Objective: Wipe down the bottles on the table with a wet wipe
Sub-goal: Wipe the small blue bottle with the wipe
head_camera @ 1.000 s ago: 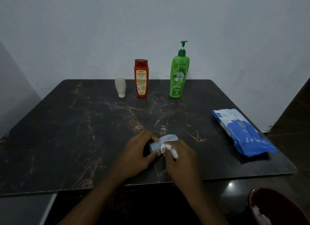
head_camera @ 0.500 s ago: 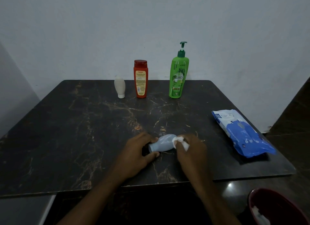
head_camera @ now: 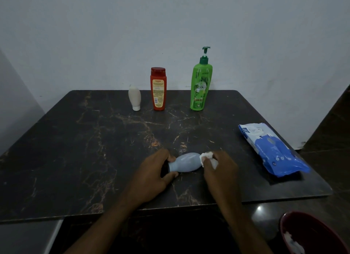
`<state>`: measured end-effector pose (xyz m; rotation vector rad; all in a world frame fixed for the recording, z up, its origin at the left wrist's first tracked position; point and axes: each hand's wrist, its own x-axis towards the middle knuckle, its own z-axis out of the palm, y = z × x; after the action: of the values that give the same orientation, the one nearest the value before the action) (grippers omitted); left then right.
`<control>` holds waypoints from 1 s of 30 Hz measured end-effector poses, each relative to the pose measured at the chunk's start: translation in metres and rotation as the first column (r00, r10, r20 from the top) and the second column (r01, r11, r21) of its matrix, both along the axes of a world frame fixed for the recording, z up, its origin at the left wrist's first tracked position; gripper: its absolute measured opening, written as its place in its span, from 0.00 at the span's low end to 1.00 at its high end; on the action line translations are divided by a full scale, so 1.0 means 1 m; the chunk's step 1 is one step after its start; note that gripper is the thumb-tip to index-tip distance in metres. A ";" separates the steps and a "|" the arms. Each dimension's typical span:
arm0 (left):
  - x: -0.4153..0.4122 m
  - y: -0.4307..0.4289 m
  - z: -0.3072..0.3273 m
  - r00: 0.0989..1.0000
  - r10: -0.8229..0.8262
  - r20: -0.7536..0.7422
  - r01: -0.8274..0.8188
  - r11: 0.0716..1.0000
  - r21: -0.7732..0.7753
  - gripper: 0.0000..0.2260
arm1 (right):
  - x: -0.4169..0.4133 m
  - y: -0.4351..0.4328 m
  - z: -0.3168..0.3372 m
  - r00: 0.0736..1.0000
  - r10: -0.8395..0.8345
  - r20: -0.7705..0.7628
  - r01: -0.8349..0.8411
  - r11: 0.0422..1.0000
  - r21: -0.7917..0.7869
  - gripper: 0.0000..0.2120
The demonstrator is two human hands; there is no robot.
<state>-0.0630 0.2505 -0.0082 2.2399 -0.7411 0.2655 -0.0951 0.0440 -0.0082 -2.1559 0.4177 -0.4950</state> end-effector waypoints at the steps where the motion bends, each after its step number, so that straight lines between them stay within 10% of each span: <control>1: 0.000 0.000 0.001 1.000 0.003 0.005 -0.003 1.000 -0.003 0.15 | -0.003 0.007 0.000 0.998 0.021 0.062 -0.019 0.999 -0.034 0.05; 21: 0.001 -0.001 0.000 1.000 -0.028 -0.008 0.028 0.999 -0.026 0.15 | -0.019 0.051 0.001 0.905 0.329 0.270 -0.283 0.939 -0.197 0.06; 30: -0.002 -0.002 0.002 0.998 -0.038 0.046 0.038 0.999 0.003 0.16 | 0.008 0.007 0.011 0.996 0.060 0.068 -0.053 0.993 -0.108 0.08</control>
<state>-0.0653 0.2482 -0.0065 2.2252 -0.8083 0.2989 -0.0875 0.0507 0.0028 -2.2384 0.2962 -0.5714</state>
